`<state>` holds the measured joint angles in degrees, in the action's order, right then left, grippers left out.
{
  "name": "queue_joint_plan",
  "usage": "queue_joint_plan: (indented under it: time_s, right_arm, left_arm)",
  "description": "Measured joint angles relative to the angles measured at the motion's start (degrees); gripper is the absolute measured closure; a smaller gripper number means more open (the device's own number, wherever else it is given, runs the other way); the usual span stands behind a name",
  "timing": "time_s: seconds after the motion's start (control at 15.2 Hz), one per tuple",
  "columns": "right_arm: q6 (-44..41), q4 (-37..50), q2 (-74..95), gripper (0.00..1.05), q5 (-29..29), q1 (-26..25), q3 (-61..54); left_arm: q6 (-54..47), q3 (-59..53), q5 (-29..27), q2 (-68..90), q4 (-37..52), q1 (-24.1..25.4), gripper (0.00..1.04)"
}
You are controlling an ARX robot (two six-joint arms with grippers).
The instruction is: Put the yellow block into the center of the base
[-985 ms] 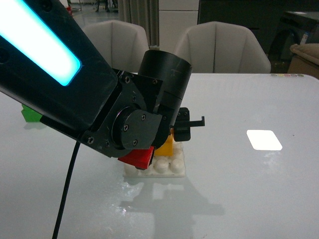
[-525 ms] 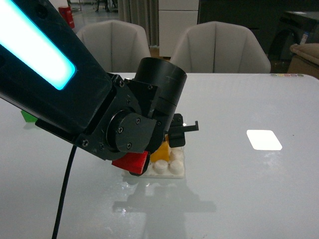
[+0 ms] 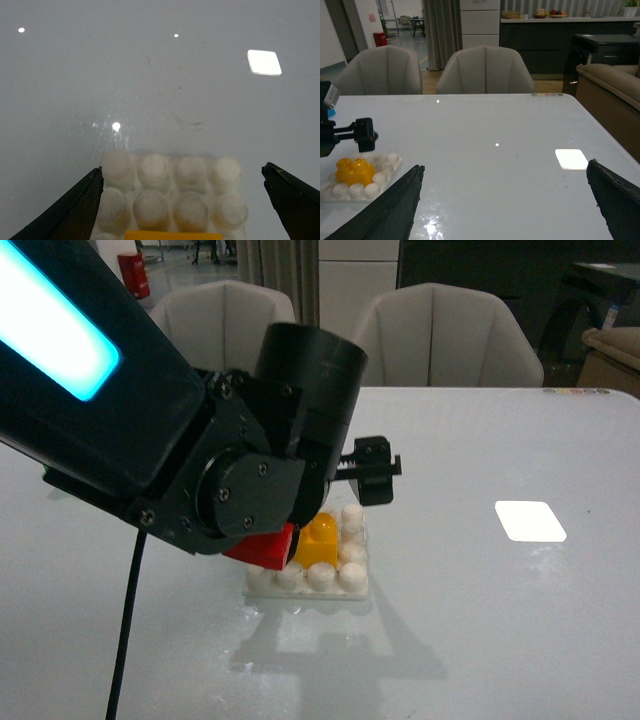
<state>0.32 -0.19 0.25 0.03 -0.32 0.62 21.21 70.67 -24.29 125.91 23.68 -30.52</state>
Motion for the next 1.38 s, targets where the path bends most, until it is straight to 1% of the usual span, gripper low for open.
queue_joint_plan:
  time_s: [0.13,0.33,0.39,0.46,0.53,0.59,0.66,0.79,1.05,1.25,1.38]
  right_arm:
    - [0.00,0.00,0.00,0.06,0.00,0.00,0.00]
    - [0.00,0.00,0.00,0.06,0.00,0.00,0.00]
    - [0.00,0.02,0.00,0.06,0.00,0.00,0.00]
    - [0.00,-0.04,0.00,0.06,-0.02,0.00,0.00]
    - [0.00,0.00,0.00,0.06,0.00,0.00,0.00]
    - [0.00,0.00,0.00,0.06,-0.02,0.00,0.00]
    - [0.00,0.00,0.00,0.06,0.00,0.00,0.00]
    - [0.00,-0.02,0.00,0.06,0.00,0.00,0.00]
    - [0.00,0.00,0.00,0.06,0.00,0.00,0.00]
    - [0.00,-0.02,0.00,0.06,0.00,0.00,0.00]
    - [0.00,0.00,0.00,0.06,0.00,0.00,0.00]
  left_arm:
    - [-0.61,-0.20,0.55,-2.19,1.44,0.50,0.07]
    - [-1.36,-4.11,1.75,-5.53,9.97,1.92,0.07]
    - [-1.36,-4.87,2.08,-6.38,11.54,2.45,0.07]
    - [-6.05,-9.75,-0.02,-7.21,25.35,3.74,0.17]
    - [-16.87,-28.28,5.20,-19.47,40.35,11.41,0.46]
    - [-19.82,-42.27,9.77,-30.84,43.74,16.87,0.80]
    - [-20.24,-49.20,12.98,-35.26,43.43,18.25,1.02]
    - [-20.35,-51.93,13.77,-39.36,43.43,20.02,1.03]
    - [-20.37,-55.19,14.62,-44.19,42.91,21.86,1.03]
    - [-20.39,-61.09,17.79,-52.13,39.06,23.65,1.03]
    - [-20.39,-63.84,18.64,-58.99,35.85,25.29,1.03]
